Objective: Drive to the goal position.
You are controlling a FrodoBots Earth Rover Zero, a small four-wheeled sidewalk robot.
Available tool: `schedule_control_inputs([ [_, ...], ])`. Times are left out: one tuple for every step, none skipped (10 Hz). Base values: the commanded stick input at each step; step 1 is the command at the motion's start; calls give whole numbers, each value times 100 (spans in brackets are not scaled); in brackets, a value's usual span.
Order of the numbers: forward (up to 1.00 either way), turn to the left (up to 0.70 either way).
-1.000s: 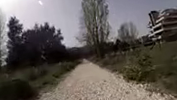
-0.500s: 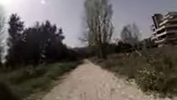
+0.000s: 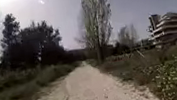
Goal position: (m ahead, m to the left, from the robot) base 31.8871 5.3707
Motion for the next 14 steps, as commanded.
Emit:
schedule_control_inputs([
  [100,0],
  [100,0],
  [100,0],
  [100,0],
  [100,0],
  [100,0],
  [100,0],
  [100,0],
  [100,0],
  [100,14],
  [100,25],
  [100,5],
  [100,0],
  [100,0],
])
